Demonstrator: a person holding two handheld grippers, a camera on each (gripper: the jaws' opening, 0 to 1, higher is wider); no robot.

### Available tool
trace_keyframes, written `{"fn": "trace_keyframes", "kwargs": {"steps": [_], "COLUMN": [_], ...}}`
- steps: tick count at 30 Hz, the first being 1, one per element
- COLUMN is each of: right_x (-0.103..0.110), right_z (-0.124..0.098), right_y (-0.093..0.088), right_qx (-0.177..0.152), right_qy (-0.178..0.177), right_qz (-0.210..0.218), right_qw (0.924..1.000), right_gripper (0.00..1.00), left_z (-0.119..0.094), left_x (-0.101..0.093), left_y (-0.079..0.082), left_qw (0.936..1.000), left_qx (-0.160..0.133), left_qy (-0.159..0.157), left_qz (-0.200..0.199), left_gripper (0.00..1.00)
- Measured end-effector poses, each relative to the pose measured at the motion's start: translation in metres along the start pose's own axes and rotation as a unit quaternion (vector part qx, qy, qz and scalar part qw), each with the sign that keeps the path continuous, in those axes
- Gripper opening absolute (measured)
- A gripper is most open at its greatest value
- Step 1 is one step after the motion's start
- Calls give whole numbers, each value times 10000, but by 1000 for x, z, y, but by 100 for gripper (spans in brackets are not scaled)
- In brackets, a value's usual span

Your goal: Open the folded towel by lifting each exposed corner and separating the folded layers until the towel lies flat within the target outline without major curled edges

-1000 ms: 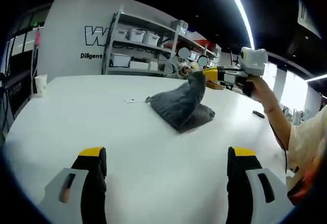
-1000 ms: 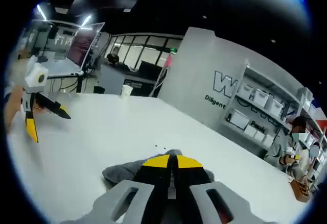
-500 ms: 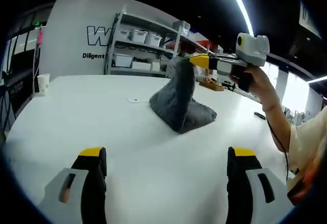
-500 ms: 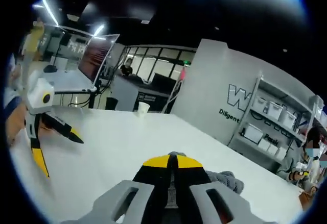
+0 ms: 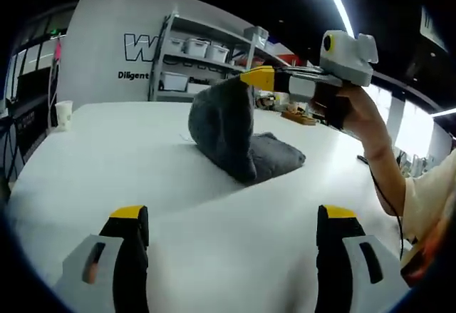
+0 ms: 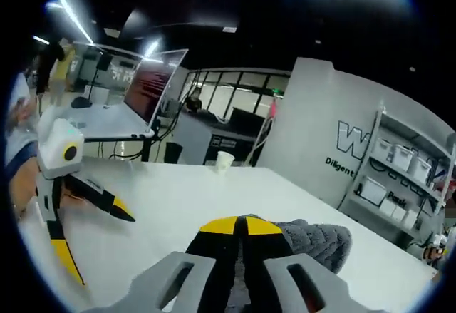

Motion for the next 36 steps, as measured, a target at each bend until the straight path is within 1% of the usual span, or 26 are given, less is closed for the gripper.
{"fn": "trace_keyframes", "kwargs": {"steps": [5, 6, 7, 9, 12, 15, 16, 21, 25, 27, 28, 31, 33, 36], "right_x": [17, 18, 26, 35, 45, 51, 56, 63, 64, 61, 58, 49, 43, 36], "right_z": [20, 21, 27, 33, 41, 46, 46, 46, 43, 39, 36, 28, 23, 12], "right_y": [6, 6, 6, 3, -3, -9, -11, -16, -17, -15, -13, -11, -13, -21], "right_qx": [-127, -130, -115, -39, 35, 130, 172, 236, 264, 249, 125, 68, 93, 176], "right_qy": [271, 295, 393, 523, 679, 776, 825, 918, 959, 950, 920, 880, 801, 725], "right_qz": [72, 73, 36, -1, 28, 28, 34, 65, 82, 137, 249, 384, 389, 310], "right_qw": [9995, 9995, 9992, 9986, 9977, 9969, 9964, 9955, 9950, 9951, 9954, 9954, 9960, 9967], "right_gripper": [0, 0, 0, 0, 0, 0, 0, 0, 0, 0, 0, 0, 0, 0], "left_z": [-4, -4, -4, -4, -3, -4, -4, -5, -4, -4, -4, -3, -3, -2], "left_x": [3, 3, 4, 5, 6, 6, 6, 6, 7, 7, 7, 7, 7, 7], "left_y": [1, 1, 1, 1, 0, 0, 0, 2, 2, 2, 2, 1, 1, 0], "left_qw": [10000, 10000, 10000, 10000, 9999, 9999, 9999, 9999, 9999, 9999, 9999, 9999, 9999, 9999], "left_qx": [-44, -51, -49, -27, -9, -6, -9, -16, -11, -1, -5, 15, 52, 72], "left_qy": [67, 81, 86, 82, 96, 107, 105, 110, 110, 122, 122, 97, 108, 123], "left_qz": [-3, -1, -3, -24, -30, -28, -25, -12, -29, -29, -18, -23, 0, -2], "left_gripper": [97, 97, 97, 97, 97, 97, 97, 97, 97, 97, 97, 97, 97, 96]}}
Point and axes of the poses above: the point that each gripper's makers call its tool centre point, and the gripper's own axes: z roughly forward along the fingers, x roughly to its left, y roughly out of its top, the point moved 8 cm from there along -z, roughly backward along the fingers, and after that the axes turned 13 degrees about -z, right-handed, at the moved point
